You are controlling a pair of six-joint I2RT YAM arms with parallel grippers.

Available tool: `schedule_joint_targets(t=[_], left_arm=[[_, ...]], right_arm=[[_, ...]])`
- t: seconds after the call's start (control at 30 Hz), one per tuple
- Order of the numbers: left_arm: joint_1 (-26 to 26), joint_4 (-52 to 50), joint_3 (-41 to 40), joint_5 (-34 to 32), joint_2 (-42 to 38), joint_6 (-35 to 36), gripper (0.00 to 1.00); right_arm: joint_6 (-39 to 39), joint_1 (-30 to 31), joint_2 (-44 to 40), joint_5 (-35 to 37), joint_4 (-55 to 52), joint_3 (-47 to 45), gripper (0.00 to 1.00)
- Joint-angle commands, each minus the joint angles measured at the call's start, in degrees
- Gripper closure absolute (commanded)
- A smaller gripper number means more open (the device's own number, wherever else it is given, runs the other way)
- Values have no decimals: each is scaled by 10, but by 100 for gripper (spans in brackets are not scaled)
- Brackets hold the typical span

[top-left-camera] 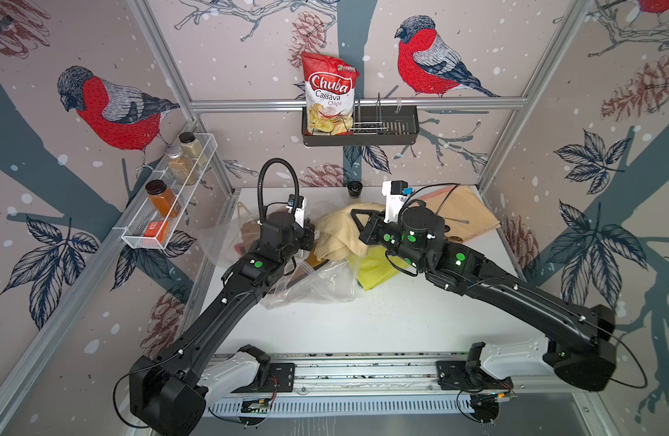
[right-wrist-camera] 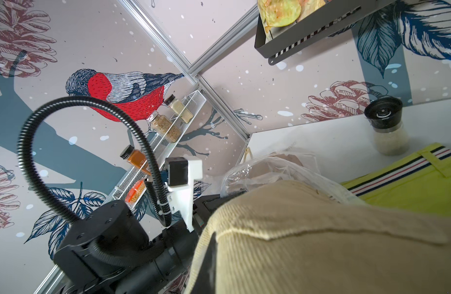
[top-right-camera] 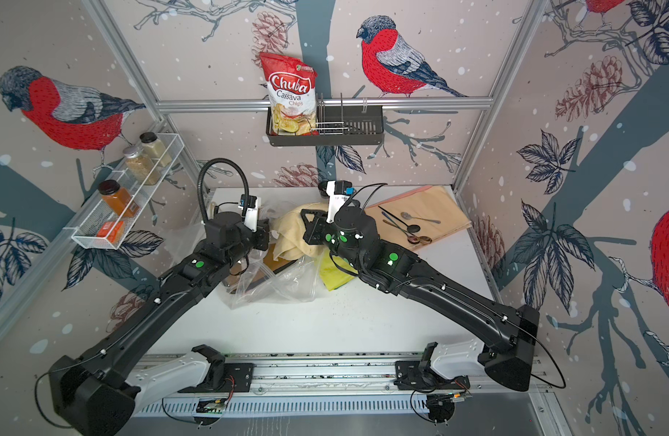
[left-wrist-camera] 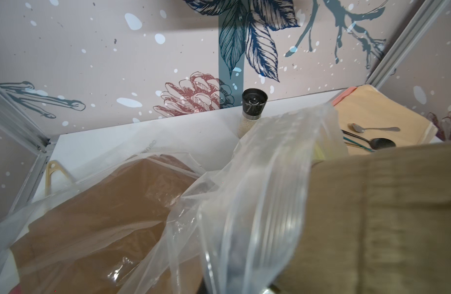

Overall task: Take the trousers out of the vacuum bag
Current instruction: Take out the trousers from the vacuum bag, then place the trousers at the center of the board.

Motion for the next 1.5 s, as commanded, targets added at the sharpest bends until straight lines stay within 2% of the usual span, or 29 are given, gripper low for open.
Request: schedule_joint_targets(t=[0.0,0.3,0.53,0.67,0.9,1.07,1.23,1.47], left_arm=[[6,-13,-7,-24,2,-23,100],[20,-36,-17,-67,9,-37,100],[22,-32,-23,-71,-27,-45,100],[26,-67,14,-79,-52,-33,100],[31,-126,127,-116,-80,-3,100],[33,-148,182,-144,-88,19,100],[37,-163,198,-170,-97,36,100],[49,-172,202,-177,-108,43,100]], right_arm=[[-23,-1,-16,29,27,17,100],[-56,-40,-56,46,-14,57,100],[-72,-107,-44,18,-24,83,100],[-68,-156,-35,-10,-5,59,100],[-51,-228,-21,-57,59,0,100],[-47,-254,27,-89,88,-13,100],[-41,-277,83,-132,118,-13,100],[-65,-292,197,-172,114,94,100]])
